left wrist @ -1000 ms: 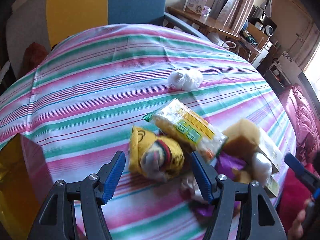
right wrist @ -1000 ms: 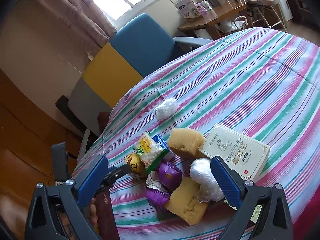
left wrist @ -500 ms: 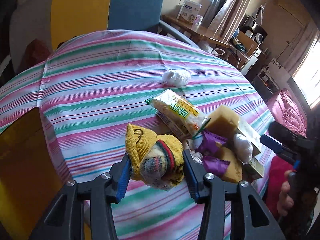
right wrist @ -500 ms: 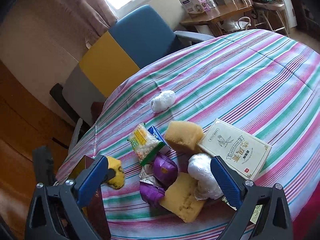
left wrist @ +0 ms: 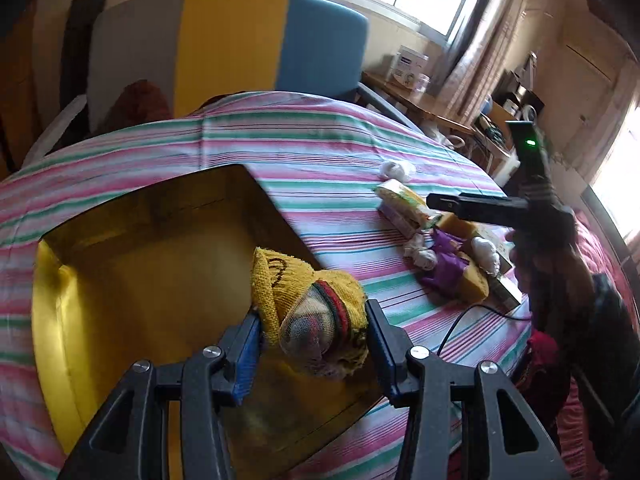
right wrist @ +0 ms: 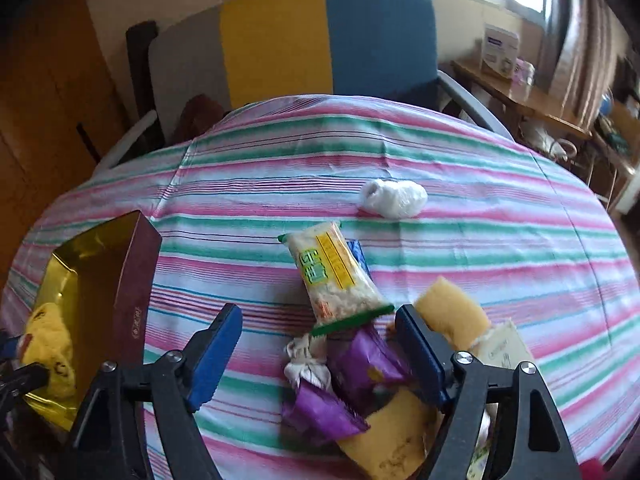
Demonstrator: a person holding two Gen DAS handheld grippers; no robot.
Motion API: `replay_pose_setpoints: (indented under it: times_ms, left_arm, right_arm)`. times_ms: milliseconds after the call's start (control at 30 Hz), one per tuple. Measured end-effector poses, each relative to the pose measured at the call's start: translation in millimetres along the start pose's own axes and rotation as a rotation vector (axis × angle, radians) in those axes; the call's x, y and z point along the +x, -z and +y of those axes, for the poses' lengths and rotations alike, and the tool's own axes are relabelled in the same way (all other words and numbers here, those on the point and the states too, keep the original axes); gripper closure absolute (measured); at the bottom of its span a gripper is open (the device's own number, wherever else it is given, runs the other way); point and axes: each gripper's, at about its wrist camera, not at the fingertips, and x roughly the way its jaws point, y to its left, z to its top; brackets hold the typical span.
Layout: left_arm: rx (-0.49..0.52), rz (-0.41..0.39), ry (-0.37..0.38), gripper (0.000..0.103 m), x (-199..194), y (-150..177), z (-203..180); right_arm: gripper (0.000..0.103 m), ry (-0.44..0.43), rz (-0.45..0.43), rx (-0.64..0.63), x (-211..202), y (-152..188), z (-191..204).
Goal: Organize objects
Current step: 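Grasp the yellow knit doll with the left tool while the right tool grasps the WEIDAN bag, then carry the doll into the gold tray and open the left tool while the right tool holds the bag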
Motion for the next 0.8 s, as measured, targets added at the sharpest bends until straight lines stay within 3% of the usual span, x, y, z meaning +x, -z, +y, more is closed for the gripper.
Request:
replay_pose_setpoints:
  times_ms: [133, 233, 267, 300, 333, 533, 700, 800]
  left_arm:
    - [-0.101, -0.006, -0.027, 0.054, -19, 21, 35]
    - [-0.147, -0.012, -0.047, 0.054, -31, 33, 52]
    - [-0.16, -0.016, -0.054, 0.054, -35, 37, 58]
    - [-0.17, -0.022, -0.06, 0.054, -39, 39, 62]
    - [-0.184, -0.031, -0.066, 0.054, -44, 41, 68]
    - [-0.248, -0.062, -0.079, 0.054, -55, 49, 90]
    - [-0.278, -0.081, -0.103, 0.054, -61, 54, 98]
    - [-0.292, -0.086, -0.138, 0.054, -65, 55, 107]
  right_arm:
    - [0.023, 0.07, 0.106, -0.056, 51, -26, 5]
    - [0.027, 0.076, 0.2, -0.041, 83, -30, 1]
    - [0.035, 0.087, 0.221, -0.038, 89, -29, 1]
    - [0.057, 0.102, 0.23, -0.043, 90, -27, 3]
    - [0.063, 0.107, 0.219, -0.046, 87, -26, 5]
    - [0.064, 0.005, 0.149, -0.088, 46, -14, 36]
    - [0.063, -0.113, 0.186, -0.133, 38, 25, 78]
    - [0.063, -0.127, 0.212, -0.166, 47, 48, 94]
